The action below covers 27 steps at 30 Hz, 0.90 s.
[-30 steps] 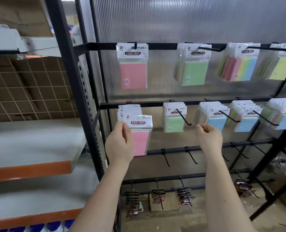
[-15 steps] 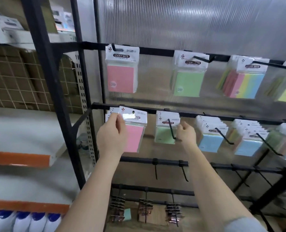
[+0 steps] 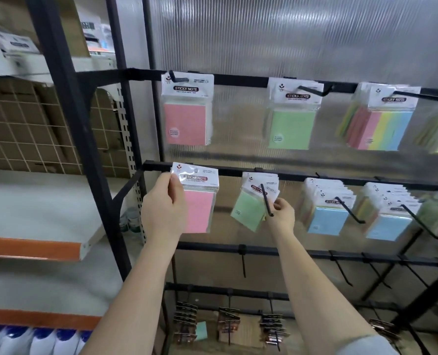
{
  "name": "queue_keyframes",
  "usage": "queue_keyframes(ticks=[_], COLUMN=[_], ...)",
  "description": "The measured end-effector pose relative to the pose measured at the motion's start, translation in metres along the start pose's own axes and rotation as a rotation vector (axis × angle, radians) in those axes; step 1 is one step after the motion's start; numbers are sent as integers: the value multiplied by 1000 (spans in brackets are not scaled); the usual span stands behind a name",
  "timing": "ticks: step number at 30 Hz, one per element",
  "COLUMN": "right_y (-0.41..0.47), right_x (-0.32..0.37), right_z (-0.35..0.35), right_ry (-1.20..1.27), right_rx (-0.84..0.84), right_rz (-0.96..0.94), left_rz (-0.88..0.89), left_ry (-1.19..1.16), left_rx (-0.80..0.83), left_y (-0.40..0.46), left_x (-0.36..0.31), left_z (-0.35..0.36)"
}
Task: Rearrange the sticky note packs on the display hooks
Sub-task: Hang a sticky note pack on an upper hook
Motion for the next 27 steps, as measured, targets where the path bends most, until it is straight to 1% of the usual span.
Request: queue_keyframes(ticks=[2,7,10,15,18,21,24,27], right_y=[-5,-21,-30,-50,-68,-87,-103,-114], right_x=[2,6,1,-5,3,15,25,35], right_z=[1,-16,-23,-33,-43,-53,-65,-77], right_ry=[24,-6,-48,-45,-98,-174,-278,-316], right_rx=[46,-43,-69,-84,-122,-147,-180,-216], right_rz=[-23,-130,-99,-74,-123,-166,-185,-196], left_rz=[-11,-29,-30,-40,-15,-2,14,19], left_ry=[-16,-83,-108,-95,-62,-80,-84,-96], left_rx=[1,-1,6,34,61,73,73,84], left_y=[1,7,9,13,14,14,15,15], left_x=[3,5,5,9,8,8,7,4], left_z=[0,1,1,0,-1,0,-1,0])
Point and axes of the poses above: each hand's wrist, its own y-axis towards the middle knuckle, its own z-axis out of the palm, x = y × z, the point moved 8 cm from there along y, towards the middle knuckle, and after that the axes turned 13 degrees about z, right-handed, at the moved point
